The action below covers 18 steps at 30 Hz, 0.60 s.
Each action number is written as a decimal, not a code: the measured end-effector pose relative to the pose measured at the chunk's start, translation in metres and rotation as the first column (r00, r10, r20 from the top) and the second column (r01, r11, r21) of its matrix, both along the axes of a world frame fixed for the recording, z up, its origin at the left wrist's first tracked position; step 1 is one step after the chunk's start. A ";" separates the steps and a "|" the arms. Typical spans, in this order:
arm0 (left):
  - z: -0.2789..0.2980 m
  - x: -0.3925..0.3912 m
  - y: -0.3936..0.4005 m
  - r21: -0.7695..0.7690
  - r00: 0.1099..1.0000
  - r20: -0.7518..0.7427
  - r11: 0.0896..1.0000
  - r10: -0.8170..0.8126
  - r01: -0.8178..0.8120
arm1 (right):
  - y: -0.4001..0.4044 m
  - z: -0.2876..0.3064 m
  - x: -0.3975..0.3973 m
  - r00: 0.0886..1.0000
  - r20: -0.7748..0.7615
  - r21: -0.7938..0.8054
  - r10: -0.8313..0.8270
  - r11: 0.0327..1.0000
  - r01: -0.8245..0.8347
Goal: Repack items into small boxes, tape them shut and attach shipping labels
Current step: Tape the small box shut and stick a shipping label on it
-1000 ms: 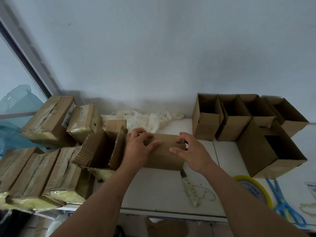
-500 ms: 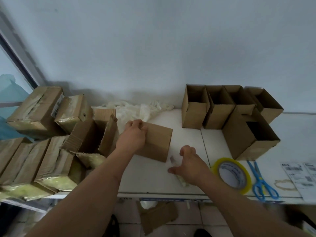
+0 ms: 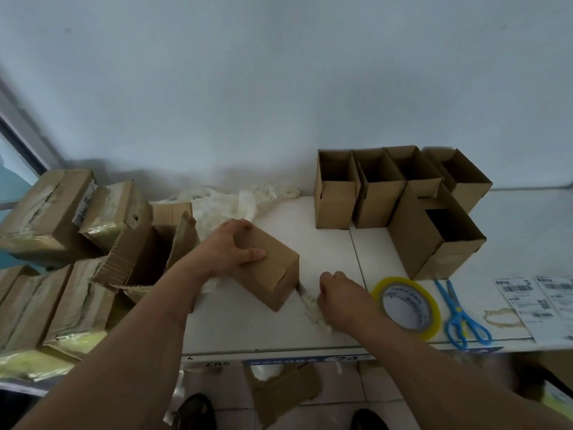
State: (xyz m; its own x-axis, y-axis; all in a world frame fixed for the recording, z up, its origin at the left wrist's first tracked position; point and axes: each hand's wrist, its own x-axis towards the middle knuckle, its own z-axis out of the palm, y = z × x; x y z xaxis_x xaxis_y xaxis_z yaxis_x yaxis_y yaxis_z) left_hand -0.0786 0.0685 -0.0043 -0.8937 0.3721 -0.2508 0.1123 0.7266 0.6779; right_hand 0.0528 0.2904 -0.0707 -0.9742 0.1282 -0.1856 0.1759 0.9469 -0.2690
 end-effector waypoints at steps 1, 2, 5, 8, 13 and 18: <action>0.001 0.000 -0.001 0.005 1.000 0.001 1.000 -0.009 0.009 | -0.002 0.001 0.000 1.000 -0.001 -0.048 -0.001 0.999 0.001; 0.001 0.000 -0.001 0.007 1.000 -0.001 1.000 -0.017 0.017 | -0.004 0.001 0.000 1.000 0.009 -0.081 0.013 0.997 -0.013; 0.002 -0.003 -0.003 0.003 0.999 0.011 0.999 -0.048 0.048 | -0.009 -0.003 0.001 0.994 0.054 -0.039 0.094 0.995 -0.092; 0.002 -0.006 -0.007 0.012 0.996 0.043 0.997 -0.082 0.081 | -0.006 -0.004 -0.004 0.996 0.054 -0.016 0.065 0.998 -0.065; -0.002 -0.004 -0.004 0.041 0.984 0.087 0.987 -0.157 0.153 | 0.000 -0.006 -0.013 1.000 0.027 0.001 0.005 1.000 -0.005; -0.005 0.003 0.011 -0.040 0.966 0.022 0.965 -0.257 0.258 | 0.009 0.008 -0.009 0.998 -0.050 -0.017 0.024 1.000 -0.025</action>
State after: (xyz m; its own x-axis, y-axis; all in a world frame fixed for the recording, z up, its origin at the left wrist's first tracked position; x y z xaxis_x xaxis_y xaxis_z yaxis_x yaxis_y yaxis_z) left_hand -0.0753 0.0800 -0.0098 -0.7648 0.5780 -0.2847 0.2888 0.7026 0.6504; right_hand 0.0440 0.2989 -0.0627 -0.9851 0.1013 -0.1392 0.1387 0.9459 -0.2934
